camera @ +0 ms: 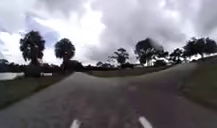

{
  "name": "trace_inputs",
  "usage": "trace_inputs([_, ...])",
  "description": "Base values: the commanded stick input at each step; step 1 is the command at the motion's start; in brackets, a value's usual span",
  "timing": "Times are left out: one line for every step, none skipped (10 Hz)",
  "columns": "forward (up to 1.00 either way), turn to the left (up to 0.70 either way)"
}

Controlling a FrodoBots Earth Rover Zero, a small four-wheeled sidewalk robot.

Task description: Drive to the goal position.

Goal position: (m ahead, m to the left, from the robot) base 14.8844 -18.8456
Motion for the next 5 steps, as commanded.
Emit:
trace_inputs([0.7, 0.0])
trace_inputs([0.7, -0.12])
trace_inputs([0.7, -0.21])
trace_inputs([0.7, -0.29])
trace_inputs([0.7, -0.35])
